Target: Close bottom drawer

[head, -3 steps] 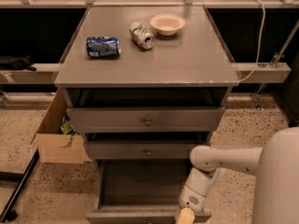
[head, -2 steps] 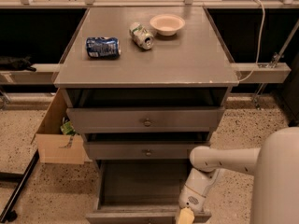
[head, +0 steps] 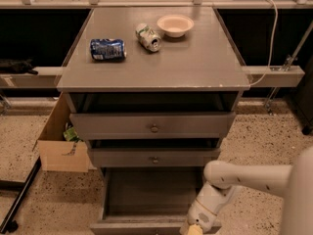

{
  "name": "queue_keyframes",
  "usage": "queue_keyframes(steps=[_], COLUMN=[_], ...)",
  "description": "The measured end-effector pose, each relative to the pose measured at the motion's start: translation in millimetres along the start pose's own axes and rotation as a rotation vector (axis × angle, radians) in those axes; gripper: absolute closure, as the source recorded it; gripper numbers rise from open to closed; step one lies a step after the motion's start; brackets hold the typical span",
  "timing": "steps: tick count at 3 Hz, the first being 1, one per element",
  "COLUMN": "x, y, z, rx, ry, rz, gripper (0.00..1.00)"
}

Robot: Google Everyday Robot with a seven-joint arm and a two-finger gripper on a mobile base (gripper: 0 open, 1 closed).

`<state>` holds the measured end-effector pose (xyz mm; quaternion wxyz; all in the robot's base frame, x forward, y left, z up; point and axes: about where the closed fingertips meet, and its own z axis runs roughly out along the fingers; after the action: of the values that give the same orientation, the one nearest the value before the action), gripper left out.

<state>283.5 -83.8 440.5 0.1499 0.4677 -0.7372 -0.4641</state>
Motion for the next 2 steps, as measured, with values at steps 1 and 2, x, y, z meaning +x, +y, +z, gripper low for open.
queue_keyframes(steps=[1,2], x=[1,-9], y=[24,51], z=[27,61], rx=[0.081,0.157], ry=[-0.167,-0.331], rz=[-0.105,-0.209], gripper=[0.00,0.00])
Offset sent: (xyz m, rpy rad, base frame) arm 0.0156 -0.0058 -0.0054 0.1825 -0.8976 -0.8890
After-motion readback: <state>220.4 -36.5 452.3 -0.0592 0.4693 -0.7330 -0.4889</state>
